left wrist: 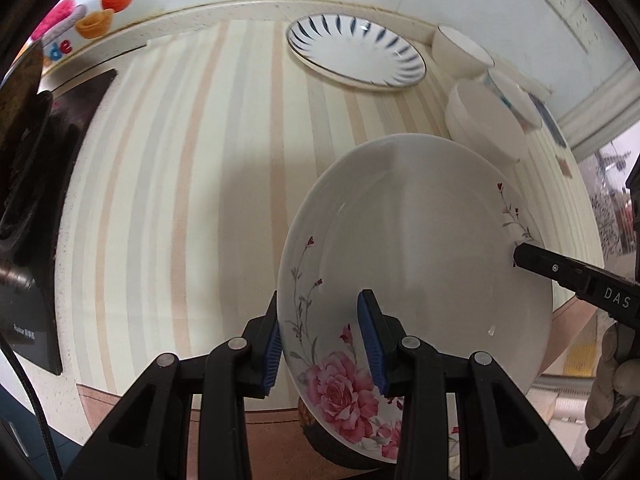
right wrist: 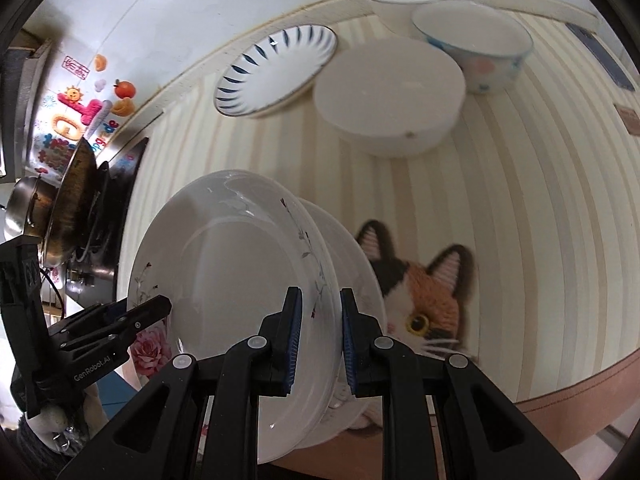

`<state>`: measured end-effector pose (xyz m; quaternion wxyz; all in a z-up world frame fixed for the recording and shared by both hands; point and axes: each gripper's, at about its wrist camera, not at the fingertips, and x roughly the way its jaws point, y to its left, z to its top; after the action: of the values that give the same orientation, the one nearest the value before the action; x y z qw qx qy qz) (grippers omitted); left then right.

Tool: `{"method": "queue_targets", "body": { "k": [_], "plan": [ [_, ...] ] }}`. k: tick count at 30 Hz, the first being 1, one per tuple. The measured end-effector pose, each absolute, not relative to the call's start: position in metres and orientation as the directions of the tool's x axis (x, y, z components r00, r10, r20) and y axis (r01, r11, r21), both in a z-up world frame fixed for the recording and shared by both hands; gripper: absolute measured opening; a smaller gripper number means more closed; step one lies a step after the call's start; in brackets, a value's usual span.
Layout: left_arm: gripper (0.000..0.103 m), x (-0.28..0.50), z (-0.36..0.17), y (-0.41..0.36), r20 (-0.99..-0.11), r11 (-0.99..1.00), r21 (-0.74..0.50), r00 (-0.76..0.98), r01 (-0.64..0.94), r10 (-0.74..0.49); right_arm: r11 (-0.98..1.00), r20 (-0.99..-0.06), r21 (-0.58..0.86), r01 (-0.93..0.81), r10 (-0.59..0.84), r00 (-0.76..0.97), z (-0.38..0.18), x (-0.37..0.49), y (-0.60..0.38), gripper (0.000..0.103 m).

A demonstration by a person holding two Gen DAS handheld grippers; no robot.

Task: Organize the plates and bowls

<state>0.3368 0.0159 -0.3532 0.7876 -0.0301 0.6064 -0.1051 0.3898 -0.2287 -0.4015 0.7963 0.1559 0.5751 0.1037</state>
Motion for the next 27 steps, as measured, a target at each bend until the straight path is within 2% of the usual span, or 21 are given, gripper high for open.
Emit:
{"method": "queue_targets", "body": {
  "k": [9, 22, 27],
  "plan": [
    [0.033, 0.341, -0.357, 0.006, -0.957, 0.977, -0.147, 0.226, 0.157, -0.180, 0.942, -0.902, 0.333, 0.022, 0.312, 0.299, -0.414, 0.388, -0.234, 0.020],
    [0.033, 0.342, -0.366, 0.010, -0.973, 0.988, -0.109, 0.193, 0.112, -0.129, 0.950, -0.922, 0.311, -0.026, 0.308, 0.235, -0.423, 0.393, -0.221, 0.020],
    [0.033, 0.340, -0.371, 0.010, -0.975, 0.988, -0.110, 0.181, 0.112, -0.129, 0.944, -0.924, 0.328, -0.022, 0.326, 0.200, -0.424, 0.400, -0.220, 0.025]
  ]
}}
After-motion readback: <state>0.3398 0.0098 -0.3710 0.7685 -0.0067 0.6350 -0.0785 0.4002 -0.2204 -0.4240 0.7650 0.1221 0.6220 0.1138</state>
